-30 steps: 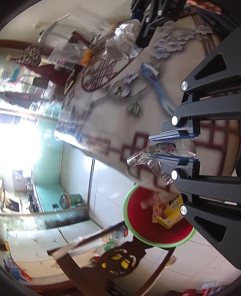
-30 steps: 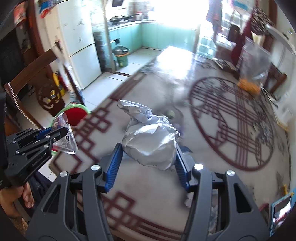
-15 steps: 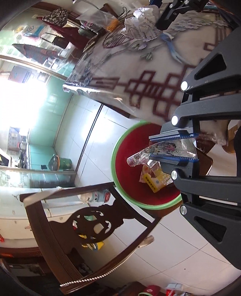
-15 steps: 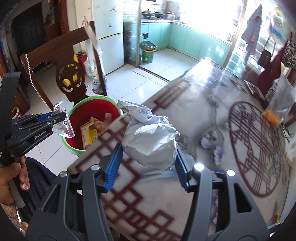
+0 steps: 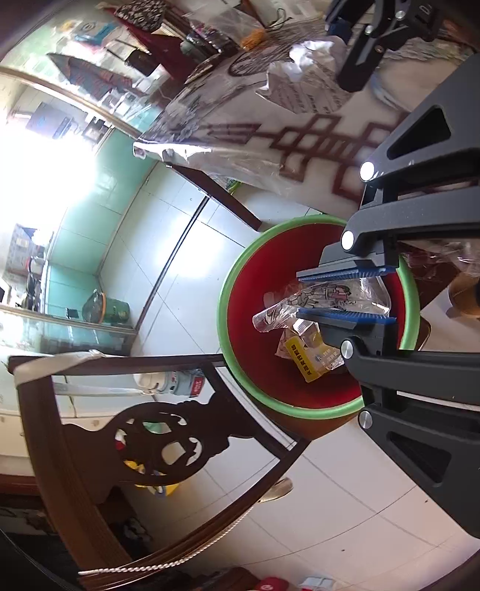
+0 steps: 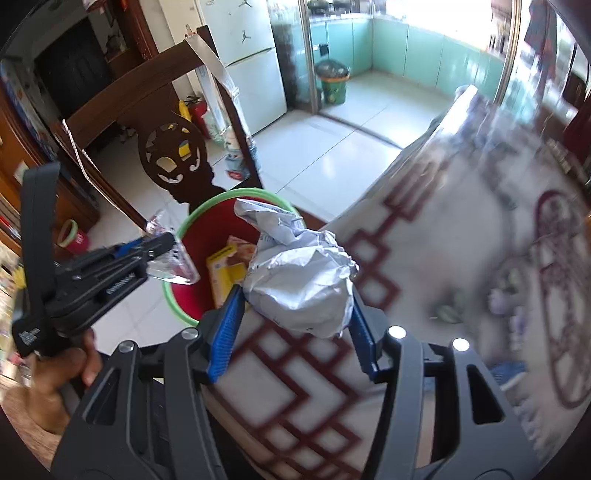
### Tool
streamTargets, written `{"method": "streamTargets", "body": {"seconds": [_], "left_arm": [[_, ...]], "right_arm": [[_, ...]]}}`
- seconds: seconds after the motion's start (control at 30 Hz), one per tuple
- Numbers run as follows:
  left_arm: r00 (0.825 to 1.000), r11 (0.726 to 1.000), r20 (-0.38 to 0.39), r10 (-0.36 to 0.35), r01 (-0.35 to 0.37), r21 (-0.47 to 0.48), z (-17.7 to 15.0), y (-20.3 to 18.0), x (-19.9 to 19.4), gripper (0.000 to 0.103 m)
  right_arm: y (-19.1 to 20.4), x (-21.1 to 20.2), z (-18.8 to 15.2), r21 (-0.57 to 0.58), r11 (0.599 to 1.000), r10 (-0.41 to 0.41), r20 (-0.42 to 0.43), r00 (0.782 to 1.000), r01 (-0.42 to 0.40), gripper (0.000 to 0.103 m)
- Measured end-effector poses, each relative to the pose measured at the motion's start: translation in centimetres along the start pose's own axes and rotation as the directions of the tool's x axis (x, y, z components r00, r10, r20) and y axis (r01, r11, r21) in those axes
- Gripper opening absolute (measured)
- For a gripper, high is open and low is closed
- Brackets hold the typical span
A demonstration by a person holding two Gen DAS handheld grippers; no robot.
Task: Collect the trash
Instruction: 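Open both grippers to drop the bag and foil into the bucket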
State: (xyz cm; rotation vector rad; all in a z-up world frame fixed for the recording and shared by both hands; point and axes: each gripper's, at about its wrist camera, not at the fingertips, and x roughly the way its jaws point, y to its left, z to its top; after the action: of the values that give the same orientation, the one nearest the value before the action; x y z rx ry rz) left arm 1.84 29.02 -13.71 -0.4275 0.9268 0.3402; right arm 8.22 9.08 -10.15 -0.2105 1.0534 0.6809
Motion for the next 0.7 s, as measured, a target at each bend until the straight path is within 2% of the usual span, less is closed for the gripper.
{"method": "streamTargets", "body": {"seconds": [0.27, 0.3, 0.33, 0.4, 0.5, 0.57, 0.7], "left_arm": [[0.999, 0.998, -0.036, -0.038, 0.036, -0.058, 0.3, 0.3, 1.5, 0.014], [0.999, 0.998, -0.028, -0.025, 0.023, -0.063, 0.3, 0.3, 1.5, 0.020], [1.000, 0.997, -0.026, -0.010, 0.008, -0.071, 0.4, 0.5, 1.6, 0.046], [1.000, 0.996, -0.004, 0.004, -0.004, -0.091, 0.5, 0.9, 1.3, 0.073], [1.000, 0.995, 0.026, 0.012, -0.009, -0.103, 0.6, 1.0, 0.7, 0.074], [0.999, 0.995, 0.032, 0.023, -0.020, -0.093, 0.6, 0.7, 0.6, 0.080], [0.996, 0.999, 0.068, 0.054, -0.054, -0.004, 0.2, -1.2, -0.1, 0.088]], "right_arm": [[1.1, 2.0, 1.3, -0.026, 0.999, 0.032, -0.018, 0.999, -0.033, 0.053], [1.3, 2.1, 1.4, -0.032, 0.999, 0.029, -0.016, 0.999, -0.030, 0.054], [1.4, 2.0, 1.5, -0.038, 0.999, 0.026, -0.010, 1.000, -0.027, 0.058], [1.4, 1.7, 1.5, -0.044, 0.999, 0.020, -0.001, 1.000, -0.020, 0.069], [1.2, 0.7, 1.2, -0.055, 0.998, -0.010, 0.033, 0.999, 0.012, 0.080], [0.7, -0.3, 0.9, -0.046, 0.999, -0.022, 0.050, 0.998, 0.024, 0.082], [-0.5, -3.1, -0.1, -0.023, 0.999, -0.045, 0.101, 0.994, 0.047, 0.096]]}}
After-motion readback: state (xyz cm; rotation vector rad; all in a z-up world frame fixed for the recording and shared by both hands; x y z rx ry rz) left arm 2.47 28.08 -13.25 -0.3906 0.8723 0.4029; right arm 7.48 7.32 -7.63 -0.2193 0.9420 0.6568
